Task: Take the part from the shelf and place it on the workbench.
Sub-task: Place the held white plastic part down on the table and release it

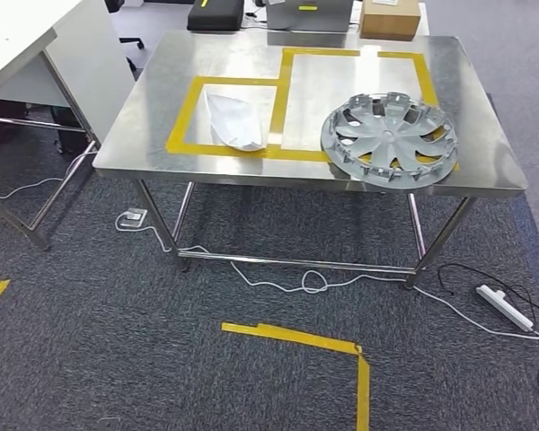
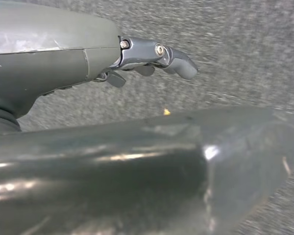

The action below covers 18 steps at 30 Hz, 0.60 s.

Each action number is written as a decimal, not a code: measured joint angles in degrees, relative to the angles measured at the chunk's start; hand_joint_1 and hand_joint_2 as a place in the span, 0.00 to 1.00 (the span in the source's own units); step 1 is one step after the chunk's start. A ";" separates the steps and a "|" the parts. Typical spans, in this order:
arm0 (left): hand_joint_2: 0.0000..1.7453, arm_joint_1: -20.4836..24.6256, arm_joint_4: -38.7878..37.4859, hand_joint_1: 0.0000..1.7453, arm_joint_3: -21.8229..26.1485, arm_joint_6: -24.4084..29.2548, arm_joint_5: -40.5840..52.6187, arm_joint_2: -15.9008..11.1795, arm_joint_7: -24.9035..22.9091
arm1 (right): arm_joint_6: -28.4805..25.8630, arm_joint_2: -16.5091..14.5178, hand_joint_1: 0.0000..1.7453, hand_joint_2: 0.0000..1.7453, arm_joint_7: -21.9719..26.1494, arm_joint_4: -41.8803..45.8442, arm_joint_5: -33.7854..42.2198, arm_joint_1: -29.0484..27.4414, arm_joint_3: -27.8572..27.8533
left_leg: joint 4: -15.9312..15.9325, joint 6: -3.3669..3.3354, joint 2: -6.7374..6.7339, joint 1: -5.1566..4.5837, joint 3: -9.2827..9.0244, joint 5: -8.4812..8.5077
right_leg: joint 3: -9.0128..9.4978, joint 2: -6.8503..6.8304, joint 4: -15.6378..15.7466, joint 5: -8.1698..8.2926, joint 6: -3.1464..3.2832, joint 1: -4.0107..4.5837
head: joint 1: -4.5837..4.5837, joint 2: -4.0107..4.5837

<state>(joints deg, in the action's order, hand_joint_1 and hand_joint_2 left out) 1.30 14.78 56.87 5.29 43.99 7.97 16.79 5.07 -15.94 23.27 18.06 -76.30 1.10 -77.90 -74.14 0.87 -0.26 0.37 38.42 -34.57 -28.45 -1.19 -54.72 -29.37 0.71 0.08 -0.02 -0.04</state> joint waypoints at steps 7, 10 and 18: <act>0.00 0.33 -0.20 0.00 -0.86 0.48 1.03 0.44 -0.60 | -0.43 0.13 0.00 0.00 -0.82 -0.94 -1.06 0.43 1.02 | 17.31 -1.27 0.09 -0.26 -13.23 2.31 | -5.37 -0.13 -3.26 2.96 -1.60 0.12 | -0.06 0.00; 0.00 0.25 -0.38 0.00 -1.06 0.05 1.22 0.80 -0.61 | -0.75 0.30 0.00 0.00 -0.93 -1.30 -1.18 0.54 1.17 | 17.80 -2.61 -0.21 -0.11 -11.42 3.91 | -6.57 0.32 -4.53 1.05 -2.65 -0.13 | -0.12 0.00; 0.00 0.29 -0.56 0.00 -1.19 -0.06 1.42 1.17 -0.60 | -0.88 0.92 0.00 0.00 -0.97 -1.76 -1.29 0.81 1.38 | 17.33 -2.95 -0.37 -0.23 -3.22 10.41 | -2.95 1.09 -14.61 -2.37 -3.35 -0.28 | -0.35 0.00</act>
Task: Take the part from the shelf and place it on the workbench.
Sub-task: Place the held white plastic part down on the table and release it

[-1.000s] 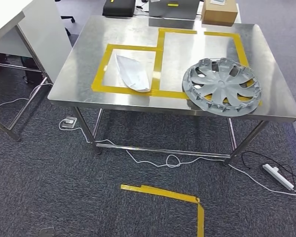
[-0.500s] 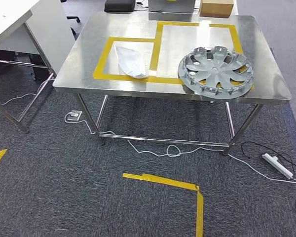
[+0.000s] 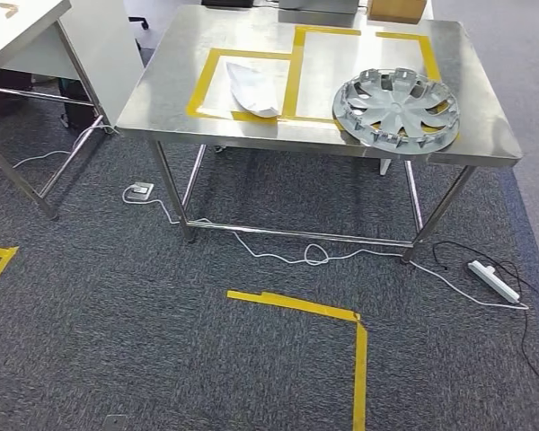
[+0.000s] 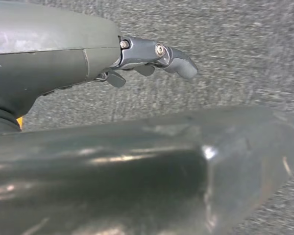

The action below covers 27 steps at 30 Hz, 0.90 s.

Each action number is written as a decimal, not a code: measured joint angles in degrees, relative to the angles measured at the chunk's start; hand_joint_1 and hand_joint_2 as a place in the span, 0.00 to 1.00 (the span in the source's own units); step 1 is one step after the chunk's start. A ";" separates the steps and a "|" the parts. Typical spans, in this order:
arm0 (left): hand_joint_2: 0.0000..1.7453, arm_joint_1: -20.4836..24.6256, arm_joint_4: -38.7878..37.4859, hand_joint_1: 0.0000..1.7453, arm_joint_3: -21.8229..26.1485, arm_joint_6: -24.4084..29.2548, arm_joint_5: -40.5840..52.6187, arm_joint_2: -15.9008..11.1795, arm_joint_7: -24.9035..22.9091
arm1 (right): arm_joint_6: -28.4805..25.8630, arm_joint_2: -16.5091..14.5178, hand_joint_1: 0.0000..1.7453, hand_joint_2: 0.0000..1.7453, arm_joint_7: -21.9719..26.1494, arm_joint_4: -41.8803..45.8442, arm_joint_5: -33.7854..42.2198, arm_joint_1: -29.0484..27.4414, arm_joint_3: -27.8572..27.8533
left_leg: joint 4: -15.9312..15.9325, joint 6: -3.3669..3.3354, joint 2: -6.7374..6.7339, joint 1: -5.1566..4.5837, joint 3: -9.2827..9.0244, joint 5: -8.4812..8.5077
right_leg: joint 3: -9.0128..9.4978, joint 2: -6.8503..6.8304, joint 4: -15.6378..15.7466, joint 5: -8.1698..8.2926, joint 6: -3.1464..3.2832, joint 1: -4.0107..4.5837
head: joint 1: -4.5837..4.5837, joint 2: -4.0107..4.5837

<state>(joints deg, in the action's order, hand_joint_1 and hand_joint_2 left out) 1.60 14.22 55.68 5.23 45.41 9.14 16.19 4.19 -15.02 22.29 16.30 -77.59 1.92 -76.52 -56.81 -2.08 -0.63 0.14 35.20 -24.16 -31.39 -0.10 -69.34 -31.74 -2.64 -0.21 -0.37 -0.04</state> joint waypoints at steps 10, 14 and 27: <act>0.00 1.40 -0.07 0.00 0.21 -0.09 -2.38 0.06 -1.62 | -1.69 0.15 0.00 0.00 -2.52 -1.41 -2.93 0.92 1.33 | -9.82 3.00 0.53 0.28 4.64 -7.06 | 6.57 -0.98 16.09 0.88 3.51 0.22 | 0.43 0.00; 0.00 9.41 0.12 0.00 0.54 -0.78 -6.80 -1.05 -9.68 | -2.96 0.43 0.00 0.00 -4.86 -2.98 -5.98 1.98 3.69 | -17.88 3.43 0.50 0.53 2.86 -6.27 | 1.40 -2.72 13.97 3.73 3.46 0.46 | 0.52 0.00; 0.00 13.45 0.51 0.00 0.47 -0.25 -14.45 -2.85 -9.00 | -3.47 1.05 0.00 0.00 -5.47 -6.19 -7.28 3.25 6.71 | 0.57 -0.11 0.84 0.13 -3.82 -2.54 | -7.73 -0.12 -2.77 -4.30 0.35 0.33 | 0.15 0.00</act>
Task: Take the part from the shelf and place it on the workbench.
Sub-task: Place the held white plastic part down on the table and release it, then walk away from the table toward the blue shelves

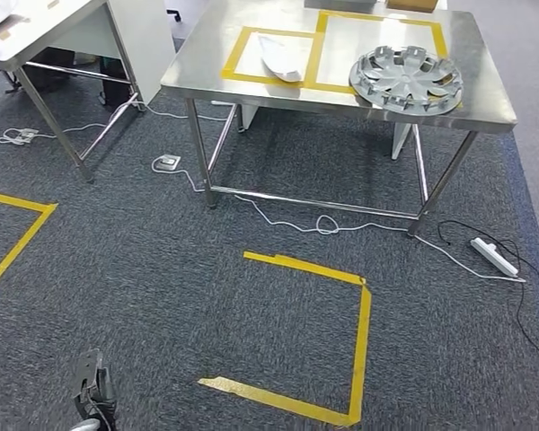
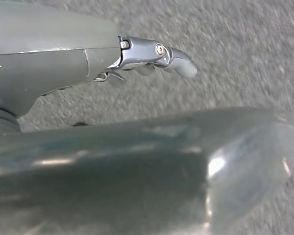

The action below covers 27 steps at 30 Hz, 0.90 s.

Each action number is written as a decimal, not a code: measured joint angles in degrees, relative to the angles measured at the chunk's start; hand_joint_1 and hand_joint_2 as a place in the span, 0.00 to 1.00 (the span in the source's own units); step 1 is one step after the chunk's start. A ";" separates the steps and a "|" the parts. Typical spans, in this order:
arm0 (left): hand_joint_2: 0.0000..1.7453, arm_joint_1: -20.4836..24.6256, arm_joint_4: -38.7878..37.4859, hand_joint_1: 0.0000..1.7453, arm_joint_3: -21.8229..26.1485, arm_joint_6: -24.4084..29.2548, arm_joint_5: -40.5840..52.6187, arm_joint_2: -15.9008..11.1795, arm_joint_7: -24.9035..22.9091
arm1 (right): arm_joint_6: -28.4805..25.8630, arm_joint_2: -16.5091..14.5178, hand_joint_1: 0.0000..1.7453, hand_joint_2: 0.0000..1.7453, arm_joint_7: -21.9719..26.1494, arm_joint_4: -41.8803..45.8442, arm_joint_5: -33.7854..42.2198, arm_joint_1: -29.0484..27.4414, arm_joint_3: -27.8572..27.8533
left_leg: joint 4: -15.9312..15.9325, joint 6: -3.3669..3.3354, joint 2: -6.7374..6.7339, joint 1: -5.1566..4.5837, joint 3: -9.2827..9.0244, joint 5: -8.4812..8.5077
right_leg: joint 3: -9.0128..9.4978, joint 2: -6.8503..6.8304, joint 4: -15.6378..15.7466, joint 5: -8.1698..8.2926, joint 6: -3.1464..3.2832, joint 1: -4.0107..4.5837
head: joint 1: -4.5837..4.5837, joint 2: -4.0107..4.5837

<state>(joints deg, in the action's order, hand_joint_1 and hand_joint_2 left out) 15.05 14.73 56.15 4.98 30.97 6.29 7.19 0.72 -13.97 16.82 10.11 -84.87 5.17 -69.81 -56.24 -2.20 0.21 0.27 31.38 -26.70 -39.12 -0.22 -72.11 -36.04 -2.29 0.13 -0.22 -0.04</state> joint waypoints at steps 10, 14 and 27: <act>0.00 -0.62 -0.01 0.00 -0.42 -1.19 -0.29 -0.81 1.33 | 0.00 0.54 0.00 0.00 0.49 -0.55 0.05 -0.09 0.24 | -0.58 2.20 3.79 -0.40 6.27 5.97 | 16.29 2.97 19.00 3.05 2.68 -0.20 | 0.06 0.00; 0.00 -0.77 -0.02 0.00 -0.87 -1.83 -0.40 -0.90 1.70 | 0.08 0.60 0.00 0.00 0.46 -0.72 0.15 -0.25 0.24 | -11.18 3.38 0.70 -0.02 9.39 -3.23 | 14.49 -0.34 18.93 4.70 3.77 -0.22 | 0.69 0.00; 0.00 -0.26 -0.02 0.00 -3.92 1.73 -3.83 -0.31 1.96 | 0.11 0.61 0.00 0.00 -0.51 -0.80 -0.78 1.37 0.60 | -0.81 0.77 -1.31 0.37 -0.03 -0.93 | 9.92 -3.08 12.76 2.34 0.68 0.04 | 0.51 0.00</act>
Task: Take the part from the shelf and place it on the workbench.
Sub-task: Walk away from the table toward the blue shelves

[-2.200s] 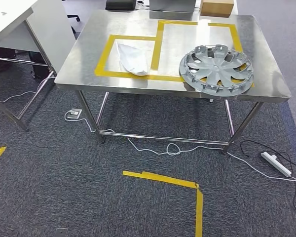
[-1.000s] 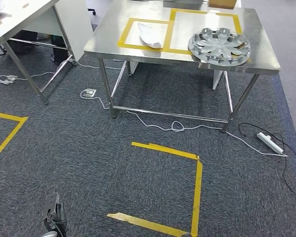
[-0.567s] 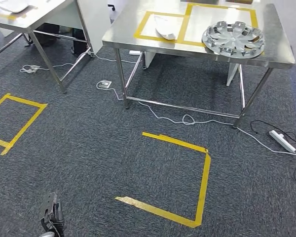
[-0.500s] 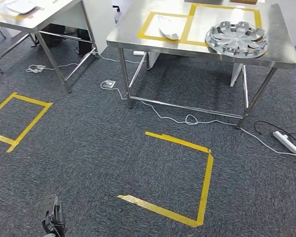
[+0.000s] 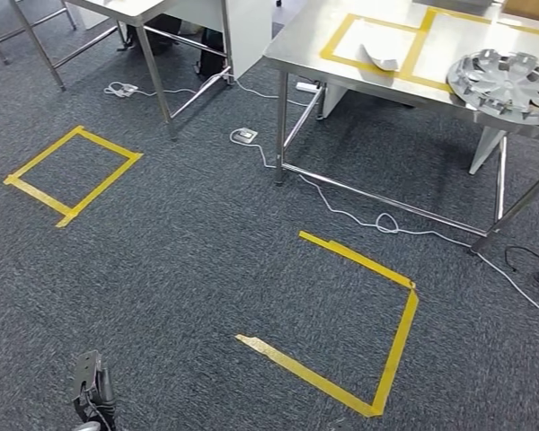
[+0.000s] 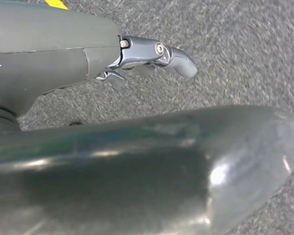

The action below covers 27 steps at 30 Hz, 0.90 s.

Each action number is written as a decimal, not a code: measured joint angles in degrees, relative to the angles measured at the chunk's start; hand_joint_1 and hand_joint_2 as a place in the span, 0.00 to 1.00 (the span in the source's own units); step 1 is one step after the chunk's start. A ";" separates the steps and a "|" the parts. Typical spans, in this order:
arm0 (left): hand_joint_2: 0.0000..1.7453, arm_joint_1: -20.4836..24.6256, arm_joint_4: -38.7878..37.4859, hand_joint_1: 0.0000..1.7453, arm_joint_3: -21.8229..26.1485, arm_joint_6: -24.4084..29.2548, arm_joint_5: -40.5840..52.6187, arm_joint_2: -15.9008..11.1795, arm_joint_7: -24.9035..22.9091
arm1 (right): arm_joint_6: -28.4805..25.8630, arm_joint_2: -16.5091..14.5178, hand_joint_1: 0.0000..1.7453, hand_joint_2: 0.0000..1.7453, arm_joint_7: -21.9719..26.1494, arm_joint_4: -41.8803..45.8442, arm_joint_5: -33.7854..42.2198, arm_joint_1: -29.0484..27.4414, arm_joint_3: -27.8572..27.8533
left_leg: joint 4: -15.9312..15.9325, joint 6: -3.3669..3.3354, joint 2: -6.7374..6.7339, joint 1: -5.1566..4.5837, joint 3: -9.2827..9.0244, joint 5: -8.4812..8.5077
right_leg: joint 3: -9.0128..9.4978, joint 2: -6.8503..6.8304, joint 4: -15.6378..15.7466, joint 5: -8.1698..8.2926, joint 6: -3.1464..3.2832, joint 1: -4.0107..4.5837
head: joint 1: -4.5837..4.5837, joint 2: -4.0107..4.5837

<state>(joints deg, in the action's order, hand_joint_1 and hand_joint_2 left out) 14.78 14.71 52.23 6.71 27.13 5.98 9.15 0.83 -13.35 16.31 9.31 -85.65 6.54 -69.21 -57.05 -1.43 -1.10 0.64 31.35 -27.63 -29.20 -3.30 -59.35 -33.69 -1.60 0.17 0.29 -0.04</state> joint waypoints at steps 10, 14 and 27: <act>0.00 1.06 0.00 0.00 -1.50 1.50 -2.41 1.27 -0.20 | 0.24 0.02 0.00 0.00 0.10 -0.03 -1.00 0.36 1.06 | -0.31 -0.08 6.46 -0.86 1.39 1.31 | -0.47 7.97 1.96 4.03 1.36 -0.34 | 0.01 0.00; 0.00 1.01 0.00 0.00 -1.80 2.12 -3.36 1.38 -0.24 | 0.31 0.00 0.00 0.00 0.05 -0.05 -1.30 0.38 1.38 | -1.17 1.39 6.61 -0.62 2.74 1.24 | 0.23 6.17 3.37 4.26 1.70 -0.56 | -0.11 0.00; 0.00 1.83 0.00 0.00 -3.95 2.94 -6.23 1.93 0.05 | 0.49 -0.02 0.00 0.00 -0.08 -0.19 -1.96 0.92 1.99 | -0.60 1.28 -3.34 -0.93 1.54 0.68 | 0.68 -3.90 3.20 3.37 0.77 0.25 | 0.38 0.00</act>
<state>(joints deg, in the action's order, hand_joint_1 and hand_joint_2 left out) 16.62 14.71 48.28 9.65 20.91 7.91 9.20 1.31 -13.38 16.23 9.12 -87.61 7.46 -67.22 -57.65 -0.15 -4.44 -0.29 32.88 -26.95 -28.52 -7.20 -56.15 -30.32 -0.84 0.42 0.67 -0.04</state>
